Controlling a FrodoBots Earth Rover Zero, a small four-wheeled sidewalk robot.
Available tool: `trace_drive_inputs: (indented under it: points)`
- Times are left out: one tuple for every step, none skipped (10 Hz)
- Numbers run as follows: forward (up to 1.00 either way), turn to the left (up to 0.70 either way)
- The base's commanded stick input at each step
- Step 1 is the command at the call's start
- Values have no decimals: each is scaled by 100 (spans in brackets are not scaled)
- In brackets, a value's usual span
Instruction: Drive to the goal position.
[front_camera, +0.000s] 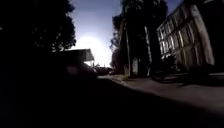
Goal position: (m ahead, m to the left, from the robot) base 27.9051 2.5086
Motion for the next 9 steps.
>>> trace_drive_inputs:
  points:
    - [85,0]
    - [85,0]
    - [85,0]
    - [85,0]
    - [85,0]
    - [85,0]
    - [85,0]
    - [85,0]
    - [85,0]
